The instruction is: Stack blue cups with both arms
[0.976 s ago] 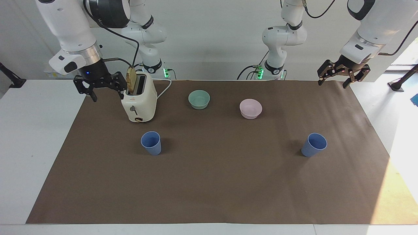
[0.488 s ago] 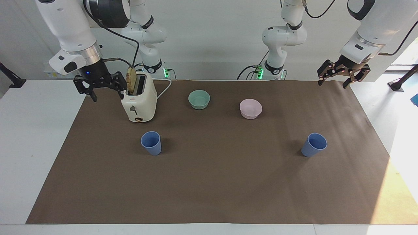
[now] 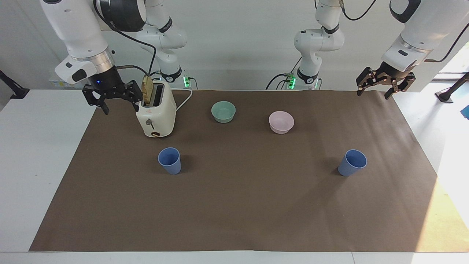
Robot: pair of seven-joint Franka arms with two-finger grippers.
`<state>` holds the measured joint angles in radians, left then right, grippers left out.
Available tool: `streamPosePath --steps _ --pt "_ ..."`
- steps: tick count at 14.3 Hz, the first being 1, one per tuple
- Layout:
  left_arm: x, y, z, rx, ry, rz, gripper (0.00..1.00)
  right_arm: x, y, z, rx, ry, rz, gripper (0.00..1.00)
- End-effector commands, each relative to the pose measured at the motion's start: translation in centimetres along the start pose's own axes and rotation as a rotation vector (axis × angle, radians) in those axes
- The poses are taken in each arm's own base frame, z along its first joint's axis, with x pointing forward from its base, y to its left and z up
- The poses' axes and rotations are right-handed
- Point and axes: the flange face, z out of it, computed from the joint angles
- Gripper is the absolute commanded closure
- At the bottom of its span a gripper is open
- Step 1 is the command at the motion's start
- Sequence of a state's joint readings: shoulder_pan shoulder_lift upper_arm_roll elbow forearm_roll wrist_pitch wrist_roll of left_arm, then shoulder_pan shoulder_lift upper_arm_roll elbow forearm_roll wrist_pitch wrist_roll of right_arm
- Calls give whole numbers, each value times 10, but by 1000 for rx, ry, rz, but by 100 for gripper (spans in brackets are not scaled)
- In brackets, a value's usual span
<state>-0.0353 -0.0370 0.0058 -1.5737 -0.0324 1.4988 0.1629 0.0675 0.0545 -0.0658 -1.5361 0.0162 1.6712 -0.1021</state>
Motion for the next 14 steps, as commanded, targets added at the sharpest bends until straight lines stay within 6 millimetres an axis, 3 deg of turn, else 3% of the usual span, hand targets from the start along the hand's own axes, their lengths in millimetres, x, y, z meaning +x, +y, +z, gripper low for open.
streamPosePath --steps 1,5,8,12,14 --pt "-4 -1 -4 17 20 -11 0 -2 2 -2 9 -1 22 0" --pt "2 -8 1 20 65 -11 0 -2 2 -2 9 -1 22 0" --pt "13 -16 38 23 94 -21 0 -2 2 -2 9 -2 22 0" --pt "24 -51 88 41 151 -24 0 -2 2 -1 7 -3 22 0" --pt "38 -59 115 44 156 -27 0 -2 2 -2 9 -2 22 0"
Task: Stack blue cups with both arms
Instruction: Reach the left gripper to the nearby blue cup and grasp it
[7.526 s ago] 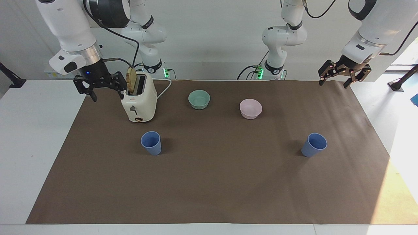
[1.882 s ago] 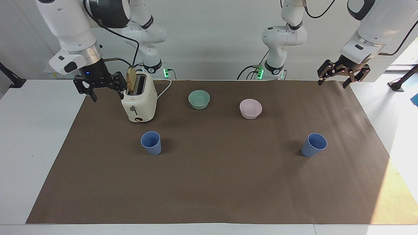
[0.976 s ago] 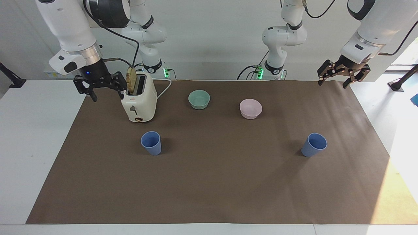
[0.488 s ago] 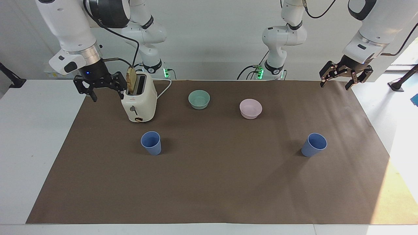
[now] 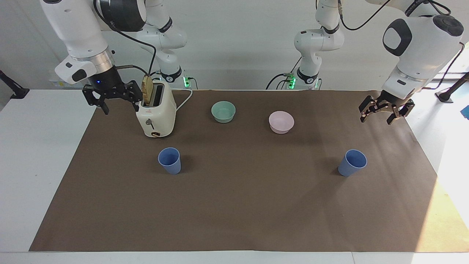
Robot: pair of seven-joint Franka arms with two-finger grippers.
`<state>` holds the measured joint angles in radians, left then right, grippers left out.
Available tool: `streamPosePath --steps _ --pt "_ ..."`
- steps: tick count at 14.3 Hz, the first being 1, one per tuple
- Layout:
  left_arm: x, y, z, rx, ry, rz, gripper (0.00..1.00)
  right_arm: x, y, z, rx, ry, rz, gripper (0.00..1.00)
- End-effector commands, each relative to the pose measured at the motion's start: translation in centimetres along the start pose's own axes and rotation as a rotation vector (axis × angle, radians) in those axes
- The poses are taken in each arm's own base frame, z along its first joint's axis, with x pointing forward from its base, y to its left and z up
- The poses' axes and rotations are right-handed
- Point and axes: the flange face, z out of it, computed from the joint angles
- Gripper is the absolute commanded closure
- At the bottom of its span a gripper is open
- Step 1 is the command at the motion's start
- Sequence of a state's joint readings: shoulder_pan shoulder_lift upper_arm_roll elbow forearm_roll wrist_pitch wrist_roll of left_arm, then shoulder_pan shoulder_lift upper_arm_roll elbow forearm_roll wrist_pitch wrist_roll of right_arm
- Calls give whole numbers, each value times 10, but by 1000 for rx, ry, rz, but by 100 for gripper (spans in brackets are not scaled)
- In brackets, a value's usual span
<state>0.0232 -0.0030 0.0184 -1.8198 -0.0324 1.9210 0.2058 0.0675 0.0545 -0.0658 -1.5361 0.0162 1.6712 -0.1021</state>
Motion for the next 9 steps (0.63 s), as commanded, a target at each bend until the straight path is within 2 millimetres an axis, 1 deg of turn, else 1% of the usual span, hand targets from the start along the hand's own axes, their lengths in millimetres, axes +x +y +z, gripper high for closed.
streamPosePath --steps 1,2,3,5,7,9 --pt "12 -9 34 14 25 8 0 -2 2 -2 9 -1 22 0" --pt "19 -12 48 18 37 4 0 -2 2 -1 9 -3 22 0" --pt "25 -17 68 18 39 -2 0 -2 2 -2 9 -2 22 0" --pt "38 -17 100 18 61 -8 0 -2 2 -2 9 -1 22 0" --pt "44 -21 118 23 77 -12 0 -2 2 -2 7 -2 22 0" --pt "42 -24 136 20 56 -13 0 -2 2 -2 9 -1 22 0"
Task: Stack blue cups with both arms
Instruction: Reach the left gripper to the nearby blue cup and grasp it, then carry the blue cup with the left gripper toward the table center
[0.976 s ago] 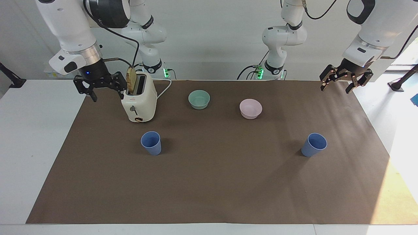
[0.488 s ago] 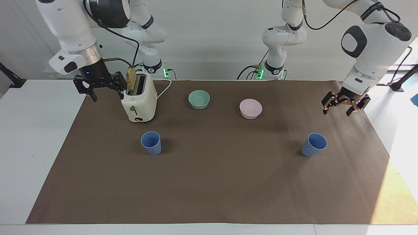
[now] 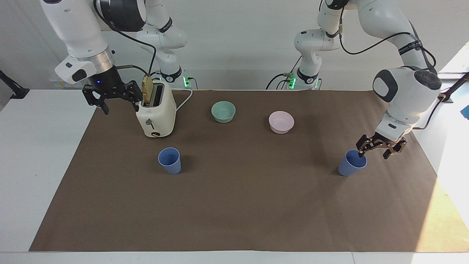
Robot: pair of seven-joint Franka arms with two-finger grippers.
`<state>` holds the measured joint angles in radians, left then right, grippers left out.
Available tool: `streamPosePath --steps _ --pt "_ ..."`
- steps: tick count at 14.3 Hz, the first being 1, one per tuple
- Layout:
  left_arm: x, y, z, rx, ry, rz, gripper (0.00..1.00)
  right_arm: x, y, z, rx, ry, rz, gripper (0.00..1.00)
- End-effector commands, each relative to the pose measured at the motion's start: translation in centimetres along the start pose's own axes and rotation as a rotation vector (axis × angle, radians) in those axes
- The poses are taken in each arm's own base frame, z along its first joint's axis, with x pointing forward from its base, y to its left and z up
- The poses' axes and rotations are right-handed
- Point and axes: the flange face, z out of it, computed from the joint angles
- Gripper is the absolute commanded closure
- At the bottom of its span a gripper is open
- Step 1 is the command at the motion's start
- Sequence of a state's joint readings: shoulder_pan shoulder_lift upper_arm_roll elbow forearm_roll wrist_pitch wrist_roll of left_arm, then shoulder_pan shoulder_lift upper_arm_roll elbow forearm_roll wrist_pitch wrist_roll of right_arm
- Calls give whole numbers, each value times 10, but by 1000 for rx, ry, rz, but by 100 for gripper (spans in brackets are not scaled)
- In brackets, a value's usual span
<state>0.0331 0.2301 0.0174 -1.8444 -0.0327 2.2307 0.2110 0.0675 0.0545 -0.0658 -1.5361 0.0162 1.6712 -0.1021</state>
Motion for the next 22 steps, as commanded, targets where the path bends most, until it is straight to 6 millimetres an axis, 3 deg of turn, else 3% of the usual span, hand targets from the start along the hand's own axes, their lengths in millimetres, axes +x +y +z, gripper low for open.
streamPosePath --steps 1,2,3,6,8,9,13,16,18,22 --pt "-5 -5 19 1 4 -2 2 -2 2 -1 9 -3 22 0" --pt "-13 -3 26 -1 -4 -8 5 -2 2 -2 9 -2 22 0" --pt "-19 0 26 -2 -10 -7 16 -2 2 -1 9 -3 22 0" --pt "-23 4 27 -5 -21 -7 67 -2 2 -2 9 -1 22 0" --pt "-19 7 23 -5 -16 -3 94 -2 2 -2 9 -1 22 0" --pt "-16 7 17 -4 -8 1 100 -2 2 -2 9 -1 22 0" --pt "-7 25 -3 -7 15 39 100 -2 2 -2 9 -1 22 0" --pt "-2 79 -4 -21 16 78 100 -2 3 -2 7 -2 23 0" --pt "-1 128 -5 -35 14 11 100 -3 5 -2 8 -3 28 0" --pt "-16 245 -12 -70 10 -103 100 -3 6 -2 8 -3 29 0"
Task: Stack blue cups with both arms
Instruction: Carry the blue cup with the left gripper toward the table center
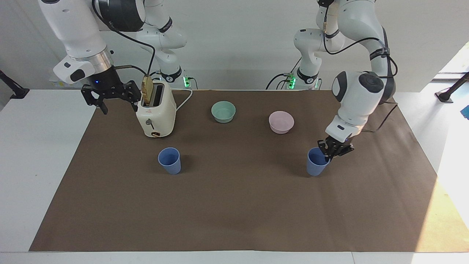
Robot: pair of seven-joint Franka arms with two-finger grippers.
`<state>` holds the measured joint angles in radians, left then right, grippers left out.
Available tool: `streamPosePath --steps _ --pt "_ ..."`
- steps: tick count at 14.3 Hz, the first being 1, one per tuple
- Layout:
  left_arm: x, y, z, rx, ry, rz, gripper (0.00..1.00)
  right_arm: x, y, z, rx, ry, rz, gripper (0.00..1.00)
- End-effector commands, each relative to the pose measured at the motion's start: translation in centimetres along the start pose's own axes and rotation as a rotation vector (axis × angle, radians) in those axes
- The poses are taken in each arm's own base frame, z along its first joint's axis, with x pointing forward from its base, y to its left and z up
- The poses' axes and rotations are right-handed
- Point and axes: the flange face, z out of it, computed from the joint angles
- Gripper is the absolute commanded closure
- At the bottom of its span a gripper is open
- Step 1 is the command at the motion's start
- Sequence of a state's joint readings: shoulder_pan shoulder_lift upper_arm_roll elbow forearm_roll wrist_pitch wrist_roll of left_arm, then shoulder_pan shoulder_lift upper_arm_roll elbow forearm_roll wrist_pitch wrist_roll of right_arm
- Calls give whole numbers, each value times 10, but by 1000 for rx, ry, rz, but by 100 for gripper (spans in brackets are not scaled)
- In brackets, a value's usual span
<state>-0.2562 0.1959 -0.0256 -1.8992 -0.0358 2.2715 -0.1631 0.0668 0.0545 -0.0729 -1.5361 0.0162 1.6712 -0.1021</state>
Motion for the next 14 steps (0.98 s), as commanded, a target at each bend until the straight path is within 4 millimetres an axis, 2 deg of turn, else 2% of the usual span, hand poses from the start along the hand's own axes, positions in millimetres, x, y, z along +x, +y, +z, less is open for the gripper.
streamPosePath --steps 1,3,6,8,9,12,13,14 --pt "-20 66 -7 -14 2 -71 100 -2 2 -1 9 -3 22 0" --pt "-36 111 -6 -28 -4 -108 100 -3 6 -2 8 -3 29 0" --pt "-61 157 11 -31 -34 -102 100 -2 4 -2 8 -1 26 0" --pt "-76 180 22 -35 -42 -127 100 -2 4 -1 9 3 26 0" --pt "-79 184 23 -39 -36 -135 100 -2 4 -1 10 3 25 0" --pt "-79 186 22 -83 -68 -176 32 -2 4 0 10 3 27 0" --pt "-78 185 22 -82 -69 -165 0 -2 4 -1 9 6 27 0" --pt "-75 181 20 -83 -66 -171 0 -5 3 0 10 5 25 0"
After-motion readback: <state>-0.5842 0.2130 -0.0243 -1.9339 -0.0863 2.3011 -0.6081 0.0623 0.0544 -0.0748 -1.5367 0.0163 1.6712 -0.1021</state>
